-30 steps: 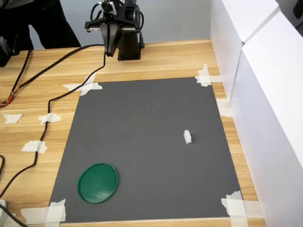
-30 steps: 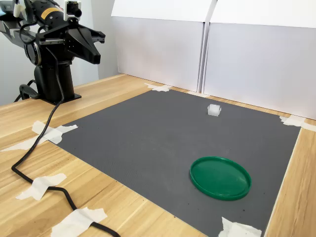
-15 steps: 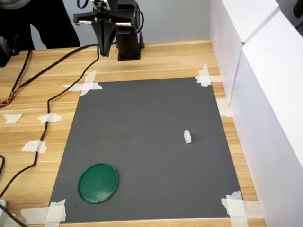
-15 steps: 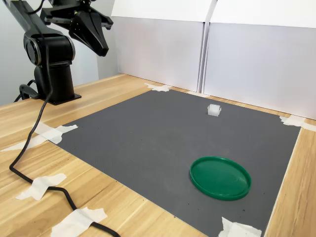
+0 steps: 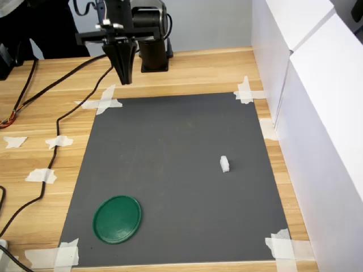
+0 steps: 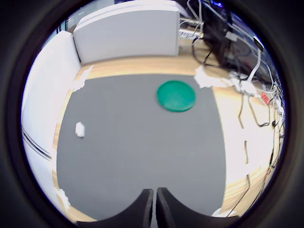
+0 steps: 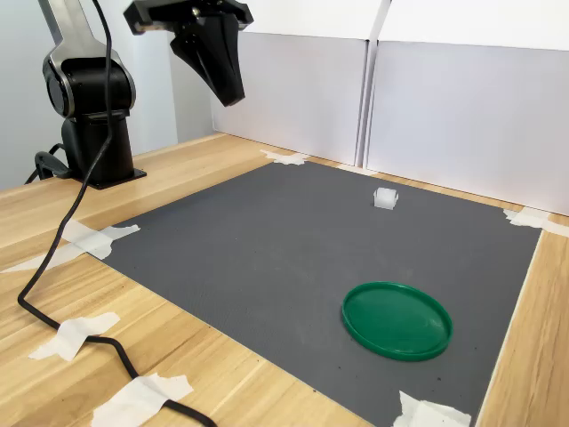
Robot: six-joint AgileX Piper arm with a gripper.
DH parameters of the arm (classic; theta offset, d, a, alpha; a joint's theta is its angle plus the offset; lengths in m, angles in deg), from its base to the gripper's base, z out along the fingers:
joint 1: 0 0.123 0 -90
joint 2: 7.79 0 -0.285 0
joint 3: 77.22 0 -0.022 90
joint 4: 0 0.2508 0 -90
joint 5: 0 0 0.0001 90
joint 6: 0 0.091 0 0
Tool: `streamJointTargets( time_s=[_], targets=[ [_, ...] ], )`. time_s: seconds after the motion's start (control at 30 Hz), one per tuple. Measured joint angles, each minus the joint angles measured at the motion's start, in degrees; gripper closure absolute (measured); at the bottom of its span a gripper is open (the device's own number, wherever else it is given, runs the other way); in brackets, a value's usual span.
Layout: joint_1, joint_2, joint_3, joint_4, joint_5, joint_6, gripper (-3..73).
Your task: Grasp a white terminal and put it on the green lid.
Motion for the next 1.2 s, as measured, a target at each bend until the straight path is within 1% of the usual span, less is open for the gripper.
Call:
streamJointTargets(
  time_s=[0.1, 0.2, 0.33, 0.43, 0.5, 0.6, 0.73, 0.87, 1.03, 1.1, 1.2],
  targets=[
    [0.00, 3.32, -1.61, 3.15, 3.08, -2.15, 56.7],
    [0.00, 6.00, -3.47, 4.25, 5.32, -2.73, 45.6],
    [0.56, 8.19, -6.24, 4.03, 6.74, -2.59, 30.3],
    [2.71, 9.41, -8.67, 2.54, 7.09, -0.68, 21.0],
    [4.14, 10.28, -9.65, 2.50, 7.28, 1.40, 16.6],
    [5.77, 11.26, -9.74, 2.61, 7.29, 3.44, 13.6],
    [9.19, 12.80, -9.76, 2.42, 6.27, 5.73, 13.0],
    [13.94, 15.20, -10.51, 0.56, 6.19, 7.16, 13.1],
    [18.92, 18.88, -13.83, -0.89, 6.88, 14.08, 13.1],
    [20.52, 20.75, -15.88, -2.11, 7.11, 17.39, 13.1],
    [22.77, 24.18, -19.93, -5.49, 7.77, 21.80, 13.1]
  ],
)
